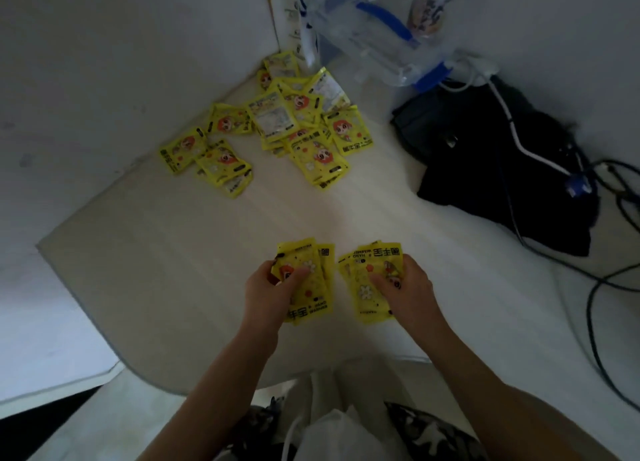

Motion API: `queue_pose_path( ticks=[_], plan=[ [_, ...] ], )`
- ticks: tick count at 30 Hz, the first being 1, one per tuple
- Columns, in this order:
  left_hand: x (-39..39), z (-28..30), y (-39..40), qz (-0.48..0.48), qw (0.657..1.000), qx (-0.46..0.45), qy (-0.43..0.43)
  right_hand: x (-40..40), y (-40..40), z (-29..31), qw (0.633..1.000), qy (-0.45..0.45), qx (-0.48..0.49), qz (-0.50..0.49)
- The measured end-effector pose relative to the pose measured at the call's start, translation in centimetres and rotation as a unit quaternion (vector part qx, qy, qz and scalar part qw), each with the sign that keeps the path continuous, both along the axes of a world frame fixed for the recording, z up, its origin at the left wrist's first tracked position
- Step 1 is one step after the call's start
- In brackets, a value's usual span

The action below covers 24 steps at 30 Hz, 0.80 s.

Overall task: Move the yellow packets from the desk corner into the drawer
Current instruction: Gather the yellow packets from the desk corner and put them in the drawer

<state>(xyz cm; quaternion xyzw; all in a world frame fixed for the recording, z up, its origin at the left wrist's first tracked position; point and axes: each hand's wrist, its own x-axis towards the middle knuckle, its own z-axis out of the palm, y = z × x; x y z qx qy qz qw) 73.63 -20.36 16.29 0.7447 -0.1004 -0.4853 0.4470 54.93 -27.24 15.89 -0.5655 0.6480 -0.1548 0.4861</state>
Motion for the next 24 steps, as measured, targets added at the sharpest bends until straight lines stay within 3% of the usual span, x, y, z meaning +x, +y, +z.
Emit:
queue_pose_path(
  ticks=[11,24],
  plan=[
    [-1.2,0.0,5.2,-0.211,0.977,-0.001,0.0,-2.7,11.6,-0.4,0.976,-0.022,0.006,-0.217],
    [-12.8,0.5,9.2,-0.419,0.908,-0.018,-0.002,-12.4,25.1,0.5,0.894,-0.029,-0.009,-0.446]
  ],
)
